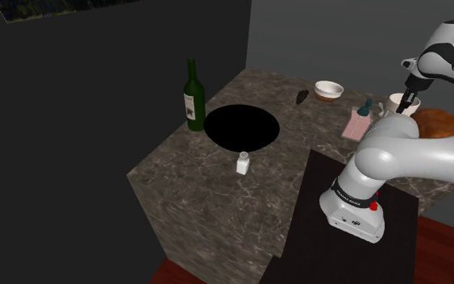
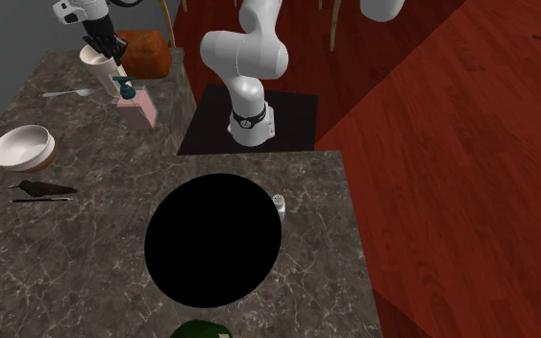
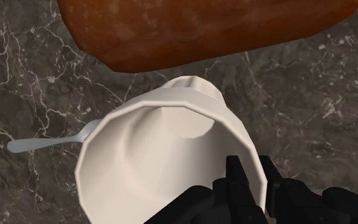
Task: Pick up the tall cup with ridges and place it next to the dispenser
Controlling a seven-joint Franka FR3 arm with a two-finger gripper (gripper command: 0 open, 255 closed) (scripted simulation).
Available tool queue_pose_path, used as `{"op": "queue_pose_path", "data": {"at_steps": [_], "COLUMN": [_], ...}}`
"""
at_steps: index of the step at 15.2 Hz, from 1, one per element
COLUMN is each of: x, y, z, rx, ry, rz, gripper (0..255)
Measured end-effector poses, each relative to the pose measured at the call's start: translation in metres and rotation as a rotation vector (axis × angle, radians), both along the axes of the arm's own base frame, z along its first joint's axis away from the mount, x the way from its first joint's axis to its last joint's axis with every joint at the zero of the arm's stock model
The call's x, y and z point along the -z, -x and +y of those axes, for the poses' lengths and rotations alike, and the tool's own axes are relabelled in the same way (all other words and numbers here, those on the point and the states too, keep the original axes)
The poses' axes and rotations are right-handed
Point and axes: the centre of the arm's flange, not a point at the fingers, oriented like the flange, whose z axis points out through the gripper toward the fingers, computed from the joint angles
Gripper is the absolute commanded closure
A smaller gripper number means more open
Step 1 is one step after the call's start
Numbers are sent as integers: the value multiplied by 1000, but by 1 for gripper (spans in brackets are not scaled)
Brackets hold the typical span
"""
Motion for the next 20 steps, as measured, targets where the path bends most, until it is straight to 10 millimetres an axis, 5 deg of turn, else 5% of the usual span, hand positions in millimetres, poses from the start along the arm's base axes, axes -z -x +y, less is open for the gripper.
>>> {"op": "queue_pose_path", "data": {"at_steps": [5, 6, 12, 17, 20], "x": [1, 1, 1, -42, -47], "y": [0, 0, 0, -1, -3], "z": [0, 0, 0, 4, 6], "rx": [0, 0, 0, 1, 0], "ry": [1, 1, 1, 2, 1], "rz": [0, 0, 0, 0, 0], "gripper": [255, 0, 0, 0, 0]}}
